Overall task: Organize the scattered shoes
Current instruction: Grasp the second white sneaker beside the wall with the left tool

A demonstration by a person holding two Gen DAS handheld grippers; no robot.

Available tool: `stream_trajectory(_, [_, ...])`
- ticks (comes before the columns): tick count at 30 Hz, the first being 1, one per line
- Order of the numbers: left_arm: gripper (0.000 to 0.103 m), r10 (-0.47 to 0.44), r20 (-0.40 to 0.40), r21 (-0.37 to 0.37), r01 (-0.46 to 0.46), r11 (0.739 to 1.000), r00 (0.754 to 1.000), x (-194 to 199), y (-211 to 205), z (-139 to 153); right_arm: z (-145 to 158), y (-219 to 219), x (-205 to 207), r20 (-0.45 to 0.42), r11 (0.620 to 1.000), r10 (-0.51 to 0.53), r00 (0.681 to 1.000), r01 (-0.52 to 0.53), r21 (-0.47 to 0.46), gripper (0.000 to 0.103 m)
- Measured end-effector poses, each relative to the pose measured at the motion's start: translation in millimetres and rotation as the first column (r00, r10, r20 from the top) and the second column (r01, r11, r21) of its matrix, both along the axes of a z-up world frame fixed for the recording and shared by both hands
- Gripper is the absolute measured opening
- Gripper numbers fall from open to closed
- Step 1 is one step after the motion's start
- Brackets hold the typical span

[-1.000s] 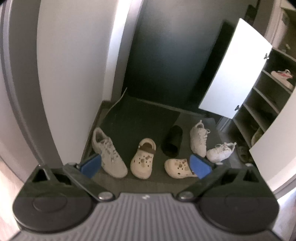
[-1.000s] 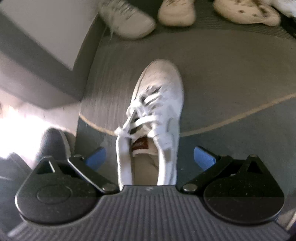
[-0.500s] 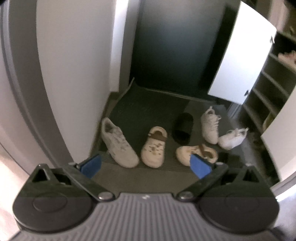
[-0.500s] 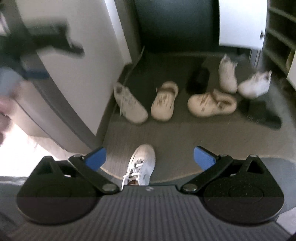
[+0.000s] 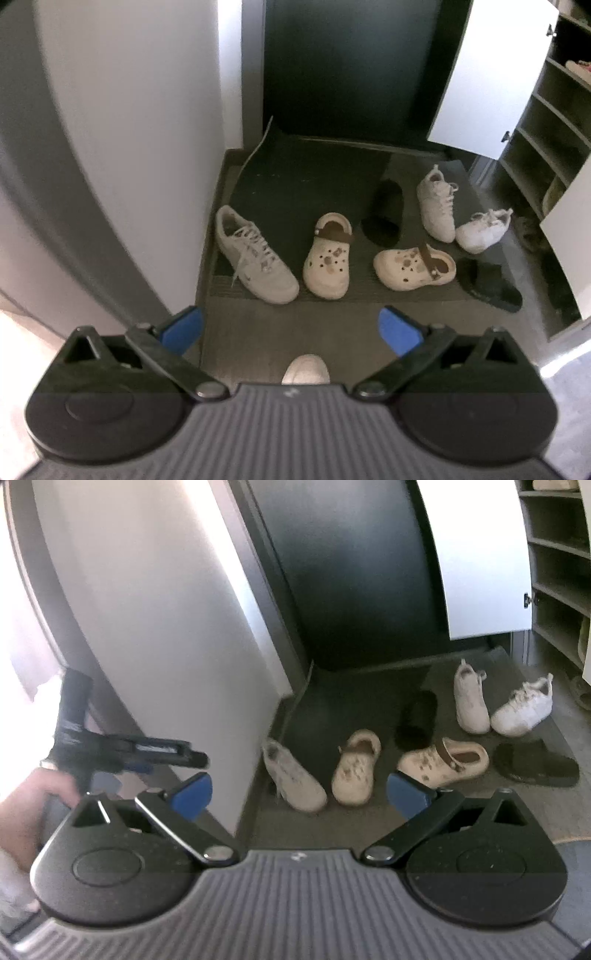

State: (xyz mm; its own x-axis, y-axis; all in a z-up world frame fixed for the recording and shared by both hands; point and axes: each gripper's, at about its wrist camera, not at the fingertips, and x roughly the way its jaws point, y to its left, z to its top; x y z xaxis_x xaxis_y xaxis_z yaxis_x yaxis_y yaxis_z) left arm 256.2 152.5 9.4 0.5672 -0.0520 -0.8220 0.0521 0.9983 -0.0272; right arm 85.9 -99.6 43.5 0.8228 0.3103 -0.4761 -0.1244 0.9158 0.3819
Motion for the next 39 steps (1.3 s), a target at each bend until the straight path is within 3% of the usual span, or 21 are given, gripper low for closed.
stream_trajectory(4, [0.103,0.055,0.012,-0.014,-0.055,0.998,0.998,61.4,1.4,-17.1,-1.2,-7.0,0.6,-0.017,0.995,-0.008,1.0,0.009,0.096,0.103])
stream_trajectory(6, [0.103,0.091,-0.019,0.001,-0.091,0.996,0.996,97.8,3.5,-37.8,-3.3,-13.6,-3.2,-0.007,0.988,0.0,1.0,0.001,0.152,0.103])
stream_trajectory(8, [0.103,0.113,-0.043,0.02,-0.113,0.993,0.993,120.6,4.7,-54.2,-5.8,-19.8,-6.7,-0.009,0.99,-0.002,1.0,0.003,0.14,0.103])
stream_trajectory(11, [0.102,0.134,-0.105,-0.005,-0.135,0.991,0.985,173.0,0.0,-102.0,-12.2,-31.9,-9.6,-0.037,0.993,-0.044,0.998,0.048,0.112,0.103])
stream_trajectory(15, [0.102,0.172,-0.094,-0.021,-0.175,0.984,0.981,215.0,-1.5,-149.5,-16.5,-44.1,-8.3,-0.063,0.993,-0.083,0.995,0.087,0.077,0.103])
stream_trajectory(17, [0.102,0.206,-0.095,0.037,-0.204,0.978,0.974,232.5,-1.5,-174.8,-17.4,-47.6,-6.9,-0.061,0.995,-0.081,0.995,0.084,0.054,0.103])
stream_trajectory(19, [0.102,0.27,-0.104,0.072,-0.263,0.962,0.957,257.1,10.1,-219.5,-22.1,-54.1,1.3,-0.067,0.995,-0.094,0.993,0.096,0.021,0.103])
stream_trajectory(25, [0.102,0.356,-0.175,0.116,-0.34,0.933,0.918,292.2,33.5,-305.1,-47.0,-62.3,51.4,-0.17,0.995,-0.088,0.982,0.094,0.028,0.103])
stream_trajectory(29, [0.102,0.387,-0.164,0.13,-0.369,0.92,0.907,306.2,35.3,-331.1,-60.7,-66.4,80.4,-0.219,0.994,-0.084,0.972,0.097,0.049,0.103])
stream_trajectory(33, [0.102,0.409,-0.197,0.095,-0.398,0.913,0.891,323.8,33.0,-349.9,-69.9,-75.9,101.3,-0.242,0.986,-0.126,0.962,0.149,0.077,0.103])
stream_trajectory(39, [0.103,0.527,-0.176,0.159,-0.504,0.849,0.832,336.8,30.3,-382.5,-81.3,-86.9,121.6,-0.278,0.974,-0.179,0.944,0.209,0.083,0.103])
